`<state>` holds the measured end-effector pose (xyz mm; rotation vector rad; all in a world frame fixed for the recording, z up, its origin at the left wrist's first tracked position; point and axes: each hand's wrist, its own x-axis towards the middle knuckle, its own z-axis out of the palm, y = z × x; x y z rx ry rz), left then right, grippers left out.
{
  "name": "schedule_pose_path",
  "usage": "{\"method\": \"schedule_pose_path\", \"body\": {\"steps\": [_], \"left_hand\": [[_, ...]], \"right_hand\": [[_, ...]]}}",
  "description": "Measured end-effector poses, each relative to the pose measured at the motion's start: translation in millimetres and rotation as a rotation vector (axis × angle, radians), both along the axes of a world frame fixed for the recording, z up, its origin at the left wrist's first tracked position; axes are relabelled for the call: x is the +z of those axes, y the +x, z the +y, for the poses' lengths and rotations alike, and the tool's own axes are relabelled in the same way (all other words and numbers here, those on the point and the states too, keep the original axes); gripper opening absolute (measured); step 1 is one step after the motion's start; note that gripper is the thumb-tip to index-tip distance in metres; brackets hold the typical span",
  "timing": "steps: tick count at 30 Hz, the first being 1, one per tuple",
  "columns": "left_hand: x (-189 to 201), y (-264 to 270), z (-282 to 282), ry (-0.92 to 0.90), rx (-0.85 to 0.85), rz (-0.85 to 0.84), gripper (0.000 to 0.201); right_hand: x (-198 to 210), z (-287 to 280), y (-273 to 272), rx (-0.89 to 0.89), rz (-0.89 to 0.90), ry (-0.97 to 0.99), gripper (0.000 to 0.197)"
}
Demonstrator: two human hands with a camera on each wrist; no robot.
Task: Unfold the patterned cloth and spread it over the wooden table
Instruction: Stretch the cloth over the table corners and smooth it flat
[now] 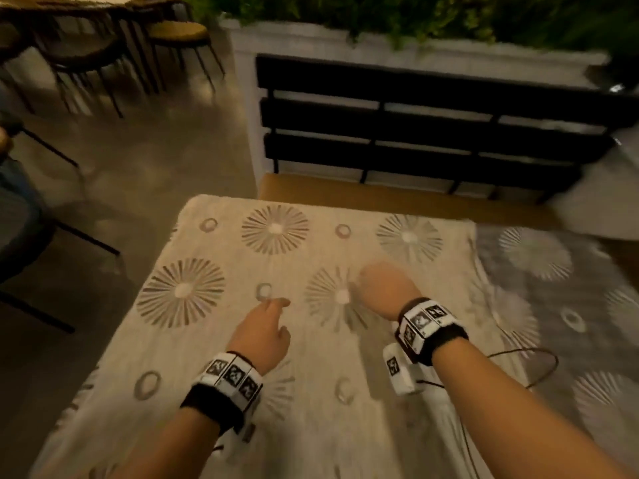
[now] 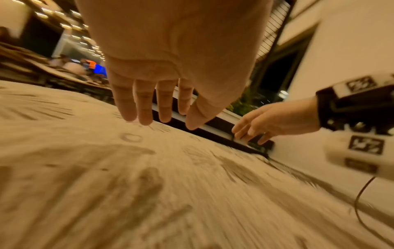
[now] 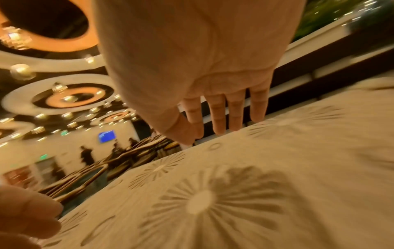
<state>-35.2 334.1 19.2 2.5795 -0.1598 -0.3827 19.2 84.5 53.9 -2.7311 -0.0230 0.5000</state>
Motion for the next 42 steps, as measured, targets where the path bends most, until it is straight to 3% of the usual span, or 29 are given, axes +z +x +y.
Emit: {"method": "schedule_pose_path", "body": {"steps": [6, 13, 17, 19, 22, 25, 29, 35, 39, 42], "left_hand": [[13, 2, -104, 0.028, -0.279, -0.052, 0.053], [39, 30, -257, 0.158, -0.586, -0.097, 0.049], [30, 52, -332, 0.244, -0.657, -0.07, 0.054], [21, 62, -358, 0.323, -0.693, -0.05, 0.06], [7, 78, -382, 0.442, -0.689, -0.057, 0.065], [-1, 93, -395, 0.518, -0.719, -0.105, 0.064], [-16, 112, -409, 0.578, -0.824, -0.157, 0.059], [-21, 125, -431, 0.441, -0.881, -0.169, 0.036], [-20, 127, -440, 0.405, -0.861, -0.13, 0.019], [-10, 125, -453, 0.201, -0.753, -0.096, 0.005]], "right_hand": [[-11, -113, -122, -0.501, -0.056, 0.066, 0.055], [-23, -197, -200, -0.662, 0.019, 0.066, 0.059], [-35, -221, -231, -0.783, -0.009, 0.087, 0.067], [-44, -227, -244, -0.797, 0.059, 0.087, 0.071], [-56, -222, -257, -0.662, 0.197, 0.048, 0.07], [-55, -213, -255, -0.639, 0.188, 0.017, 0.068], [-55, -214, -243, -0.688, 0.157, -0.014, 0.037], [-61, -213, -245, -0.726, 0.149, -0.118, 0.052], [-59, -215, -265, -0.811, 0.151, -0.096, 0.042], [-45, -227, -282, -0.875, 0.126, -0.081, 0.041]]}}
